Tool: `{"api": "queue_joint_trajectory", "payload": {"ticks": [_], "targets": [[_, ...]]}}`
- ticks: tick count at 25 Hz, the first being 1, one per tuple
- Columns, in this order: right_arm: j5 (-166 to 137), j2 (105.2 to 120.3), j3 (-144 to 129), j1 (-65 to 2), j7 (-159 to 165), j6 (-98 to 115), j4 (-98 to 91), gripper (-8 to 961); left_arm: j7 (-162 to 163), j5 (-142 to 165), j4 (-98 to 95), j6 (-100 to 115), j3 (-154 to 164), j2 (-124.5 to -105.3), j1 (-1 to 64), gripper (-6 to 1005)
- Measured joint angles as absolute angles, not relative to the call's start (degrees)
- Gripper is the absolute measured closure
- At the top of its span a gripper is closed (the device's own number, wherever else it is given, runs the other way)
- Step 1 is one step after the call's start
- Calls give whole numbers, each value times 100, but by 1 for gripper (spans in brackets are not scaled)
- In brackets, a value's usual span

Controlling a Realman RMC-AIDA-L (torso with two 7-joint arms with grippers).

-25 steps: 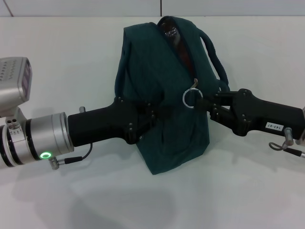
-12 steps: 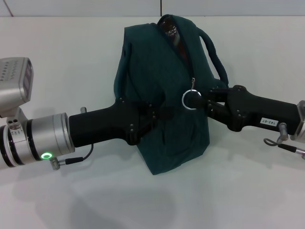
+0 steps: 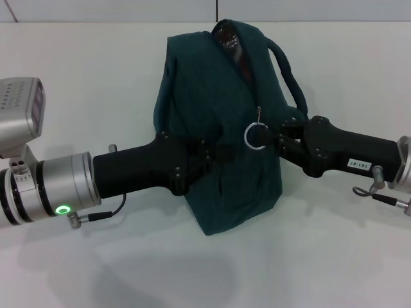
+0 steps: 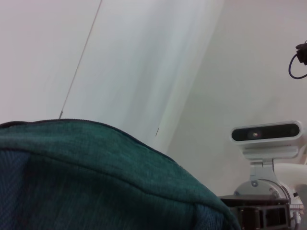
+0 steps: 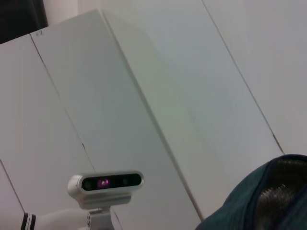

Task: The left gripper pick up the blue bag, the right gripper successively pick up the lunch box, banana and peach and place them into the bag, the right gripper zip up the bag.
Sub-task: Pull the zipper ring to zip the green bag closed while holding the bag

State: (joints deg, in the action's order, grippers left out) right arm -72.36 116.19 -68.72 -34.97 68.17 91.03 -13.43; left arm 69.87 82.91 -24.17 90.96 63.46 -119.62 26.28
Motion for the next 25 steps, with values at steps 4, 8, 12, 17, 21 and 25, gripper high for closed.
{"api": "queue_joint_trajectory", "payload": {"ticks": [4, 8, 12, 17, 21, 25], "targets": [[-7236, 11619, -6908, -3506, 6830, 9012, -1344, 853, 6988, 8291, -2417, 9096, 6346, -11962, 2628, 957], [-7237, 11619, -6907, -3507, 6846, 9028, -1346, 890, 6987, 8290, -2417, 9096, 6345, -11962, 2628, 958], [-7222, 11606, -6858, -3462, 6884, 9289, -1402, 926, 6987, 8289, -2417, 9099, 6344, -11962, 2603, 958], [-6951, 11520, -6828, -3222, 6981, 9510, -1511, 936, 6987, 8288, -2417, 9107, 6334, -11962, 2585, 958], [-6906, 11481, -6829, -2995, 7110, 9516, -1810, 935, 6988, 8288, -2417, 9107, 6332, -11962, 2593, 957], [-6890, 11456, -6737, -2887, 7160, 9517, -1919, 936, 6993, 8288, -2417, 9110, 6337, -11961, 2598, 957]]}}
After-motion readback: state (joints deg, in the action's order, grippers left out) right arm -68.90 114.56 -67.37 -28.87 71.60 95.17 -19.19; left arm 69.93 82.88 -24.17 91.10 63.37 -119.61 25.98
